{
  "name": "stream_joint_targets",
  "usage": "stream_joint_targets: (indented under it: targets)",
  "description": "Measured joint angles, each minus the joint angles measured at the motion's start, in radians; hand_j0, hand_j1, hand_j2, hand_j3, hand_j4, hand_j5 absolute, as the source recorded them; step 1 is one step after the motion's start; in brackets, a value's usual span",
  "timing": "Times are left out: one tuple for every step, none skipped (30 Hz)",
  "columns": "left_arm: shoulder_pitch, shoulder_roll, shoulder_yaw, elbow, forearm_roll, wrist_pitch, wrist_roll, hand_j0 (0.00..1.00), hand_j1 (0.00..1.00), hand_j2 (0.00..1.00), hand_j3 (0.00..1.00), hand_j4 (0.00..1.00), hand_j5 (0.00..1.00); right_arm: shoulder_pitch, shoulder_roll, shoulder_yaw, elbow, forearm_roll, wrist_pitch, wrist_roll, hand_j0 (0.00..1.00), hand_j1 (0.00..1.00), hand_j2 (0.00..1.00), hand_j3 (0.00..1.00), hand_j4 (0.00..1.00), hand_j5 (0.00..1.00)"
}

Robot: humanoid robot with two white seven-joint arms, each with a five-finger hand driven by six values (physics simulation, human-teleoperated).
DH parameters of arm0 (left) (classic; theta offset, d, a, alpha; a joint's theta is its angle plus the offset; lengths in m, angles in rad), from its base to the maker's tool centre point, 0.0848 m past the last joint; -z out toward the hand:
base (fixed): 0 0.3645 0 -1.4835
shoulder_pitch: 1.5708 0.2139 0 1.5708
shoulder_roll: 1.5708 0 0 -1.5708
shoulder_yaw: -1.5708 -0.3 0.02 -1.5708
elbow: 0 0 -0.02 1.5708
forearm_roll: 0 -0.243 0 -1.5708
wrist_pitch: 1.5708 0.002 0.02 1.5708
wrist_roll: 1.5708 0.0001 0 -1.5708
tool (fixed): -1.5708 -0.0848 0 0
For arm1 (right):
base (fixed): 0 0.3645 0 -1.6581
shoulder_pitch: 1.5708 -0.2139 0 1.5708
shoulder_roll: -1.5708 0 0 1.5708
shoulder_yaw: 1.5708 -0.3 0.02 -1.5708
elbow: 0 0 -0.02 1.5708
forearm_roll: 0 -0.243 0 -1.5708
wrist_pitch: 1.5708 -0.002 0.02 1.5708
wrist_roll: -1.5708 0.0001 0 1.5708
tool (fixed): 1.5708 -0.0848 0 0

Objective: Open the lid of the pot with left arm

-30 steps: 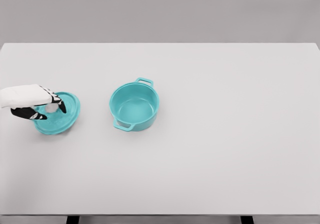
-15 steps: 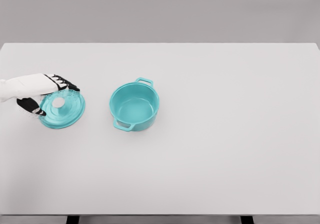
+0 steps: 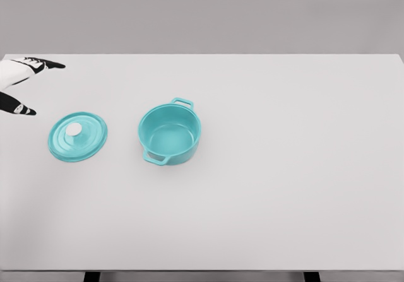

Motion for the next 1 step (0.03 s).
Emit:
stream_joint_targets:
  targets:
    - [0.000,-0.001,0.001,0.000,0.000,0.000,0.000,1.00,1.00,1.00,1.00,1.00,1.00,0.000,0.000,0.000,0.000,0.000,0.000,0.000,1.00,1.00,1.00,1.00,1.00,1.00]
